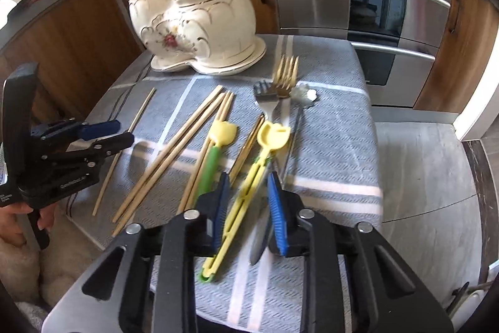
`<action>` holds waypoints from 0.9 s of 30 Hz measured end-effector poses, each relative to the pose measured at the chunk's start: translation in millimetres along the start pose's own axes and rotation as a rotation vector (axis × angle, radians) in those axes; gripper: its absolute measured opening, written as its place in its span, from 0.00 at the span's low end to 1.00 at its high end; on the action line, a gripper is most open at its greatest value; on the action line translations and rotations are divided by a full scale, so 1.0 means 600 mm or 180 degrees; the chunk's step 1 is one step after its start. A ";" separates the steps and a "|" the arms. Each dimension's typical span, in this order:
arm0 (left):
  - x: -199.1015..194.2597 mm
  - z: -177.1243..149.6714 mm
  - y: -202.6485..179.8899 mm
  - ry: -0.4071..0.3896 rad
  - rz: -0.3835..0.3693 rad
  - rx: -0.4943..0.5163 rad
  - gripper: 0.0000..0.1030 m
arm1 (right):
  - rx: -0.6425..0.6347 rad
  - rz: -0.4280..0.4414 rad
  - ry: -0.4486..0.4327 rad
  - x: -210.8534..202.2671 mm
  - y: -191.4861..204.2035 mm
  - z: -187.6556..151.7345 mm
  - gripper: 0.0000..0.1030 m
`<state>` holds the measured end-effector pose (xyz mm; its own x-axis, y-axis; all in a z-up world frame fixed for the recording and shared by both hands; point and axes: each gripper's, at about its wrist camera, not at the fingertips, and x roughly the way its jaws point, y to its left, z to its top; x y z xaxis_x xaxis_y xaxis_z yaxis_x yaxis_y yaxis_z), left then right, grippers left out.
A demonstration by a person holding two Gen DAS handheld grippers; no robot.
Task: Organize utensils
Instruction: 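Grasp a wooden chopstick with the left tool while the right tool grasps a yellow-green spoon, then lift the chopstick and yellow spoon and lower them into the ceramic holder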
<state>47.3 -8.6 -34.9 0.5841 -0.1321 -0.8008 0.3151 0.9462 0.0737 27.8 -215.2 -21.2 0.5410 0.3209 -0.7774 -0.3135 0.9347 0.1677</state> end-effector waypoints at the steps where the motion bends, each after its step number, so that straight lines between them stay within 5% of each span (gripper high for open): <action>1: 0.003 0.000 -0.002 0.0016 -0.0004 0.0019 0.29 | -0.0014 0.0002 0.0012 0.002 0.003 0.000 0.19; 7: 0.007 0.002 0.005 -0.0007 -0.0042 -0.0041 0.26 | -0.0020 -0.0127 0.0137 0.028 0.004 0.001 0.18; 11: 0.013 0.008 0.013 -0.0040 0.0011 -0.0079 0.09 | 0.0047 -0.0124 0.0097 0.036 -0.001 0.004 0.13; 17: 0.011 0.006 0.025 -0.0083 -0.0023 -0.0113 0.05 | 0.0107 -0.0061 -0.0018 0.026 -0.002 0.004 0.09; 27: -0.059 0.024 0.017 -0.0591 -0.0102 -0.0003 0.05 | 0.0050 0.0164 -0.0718 -0.045 0.008 0.039 0.09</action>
<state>40.6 1.7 3.0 0.7019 -0.2143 -0.6793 0.3351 0.9409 0.0494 30.2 -215.7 14.6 0.6859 0.3928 -0.6125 -0.3341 0.9178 0.2145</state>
